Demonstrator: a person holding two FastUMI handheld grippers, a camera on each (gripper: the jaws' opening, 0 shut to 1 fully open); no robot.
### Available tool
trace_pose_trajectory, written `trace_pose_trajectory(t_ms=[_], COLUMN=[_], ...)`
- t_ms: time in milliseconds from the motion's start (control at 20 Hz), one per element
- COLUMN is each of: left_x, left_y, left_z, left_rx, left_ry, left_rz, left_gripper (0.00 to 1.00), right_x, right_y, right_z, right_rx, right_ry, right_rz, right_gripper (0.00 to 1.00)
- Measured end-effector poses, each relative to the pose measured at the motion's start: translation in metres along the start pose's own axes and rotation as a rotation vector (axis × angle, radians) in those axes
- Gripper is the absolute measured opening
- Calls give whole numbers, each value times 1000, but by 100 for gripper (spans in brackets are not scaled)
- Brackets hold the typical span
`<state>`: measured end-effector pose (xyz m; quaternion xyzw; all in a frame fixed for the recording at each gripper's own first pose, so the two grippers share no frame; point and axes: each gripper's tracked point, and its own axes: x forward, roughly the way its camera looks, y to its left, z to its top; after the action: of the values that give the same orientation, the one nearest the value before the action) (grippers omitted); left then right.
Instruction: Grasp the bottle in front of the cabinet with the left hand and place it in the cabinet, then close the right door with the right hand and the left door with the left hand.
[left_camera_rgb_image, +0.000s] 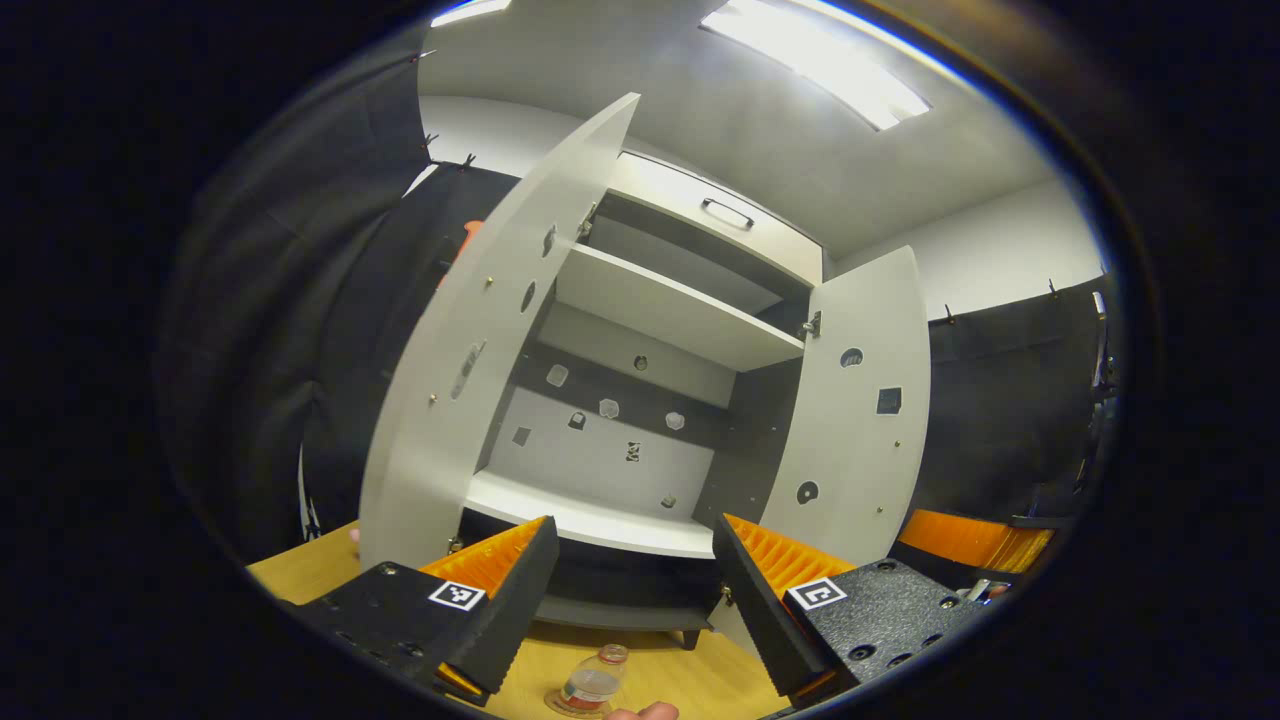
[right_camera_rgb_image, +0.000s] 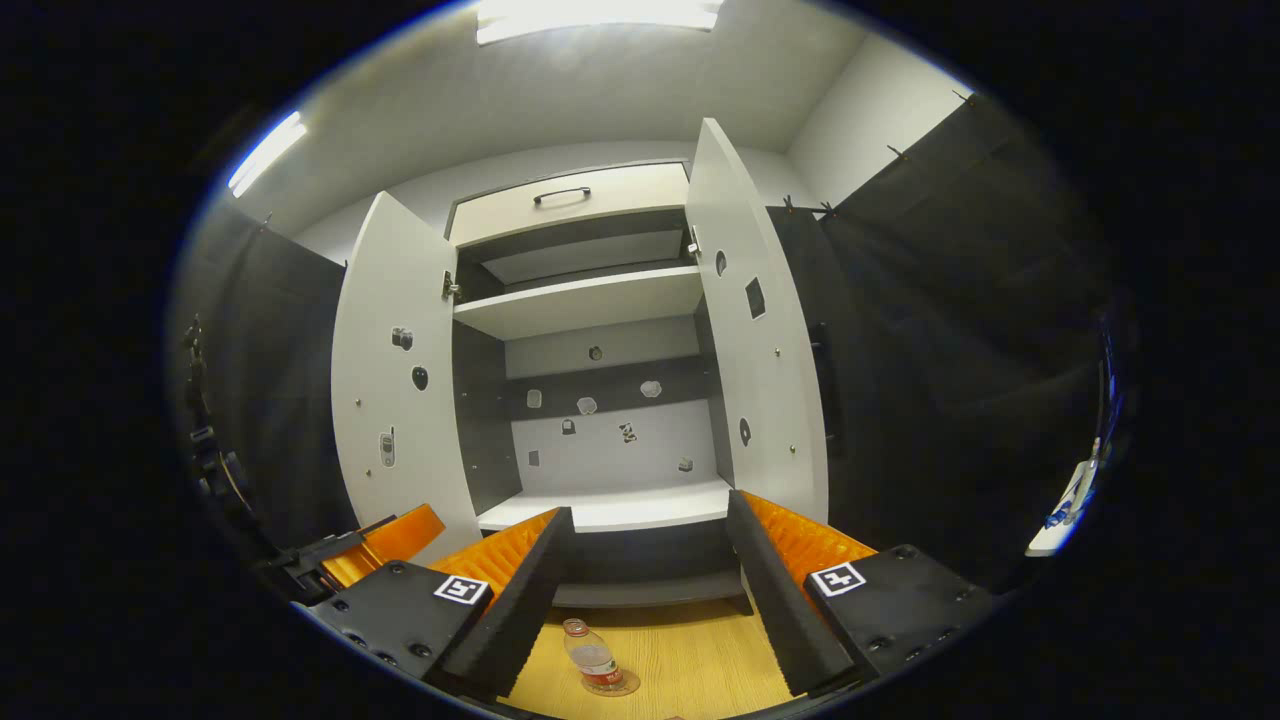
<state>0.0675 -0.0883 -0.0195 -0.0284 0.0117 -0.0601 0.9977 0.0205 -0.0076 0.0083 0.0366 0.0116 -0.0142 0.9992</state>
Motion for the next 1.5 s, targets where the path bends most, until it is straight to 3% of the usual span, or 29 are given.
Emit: trace_pose_trajectory(t_ms=[300, 500, 700, 950, 1000, 1050, 1100, 1200, 1350, 1500], left_x=[18, 17, 20, 30, 29, 27, 25, 22, 26, 34], left_y=[-39, -56, -52, -65, -67, -70, -73, -76, -65, -30], left_z=[-26, -32, -21, -50, -54, -57, -59, -60, -83, -130], left_rx=[4, 26, 99, 151, 161, 163, 156, 153, 191, 260], left_ry=[36, 75, 34, 45, 43, 42, 40, 29, 55, 109], left_rz=[-96, -125, -42, 61, 88, 110, 128, 159, 190, 231], left_gripper=[95, 95, 94, 94, 94, 94, 94, 94, 94, 95], right_x=[-10, -5, 15, 28, 31, 34, 37, 42, 47, 56], right_y=[-38, -46, -50, -58, -59, -62, -63, -63, -68, -72], right_z=[0, -12, -13, 5, 6, 3, 0, 1, -3, -13], right_rx=[-65, -71, -31, -31, -35, -37, -34, -36, -47, -58], right_ry=[1, 31, 41, 24, 17, 29, 45, 38, 34, 52], right_rz=[-102, -80, -5, 131, 165, 197, 233, 298, 335, 314], right_gripper=[100, 100, 100, 100, 94, 100, 94, 100, 100, 100])
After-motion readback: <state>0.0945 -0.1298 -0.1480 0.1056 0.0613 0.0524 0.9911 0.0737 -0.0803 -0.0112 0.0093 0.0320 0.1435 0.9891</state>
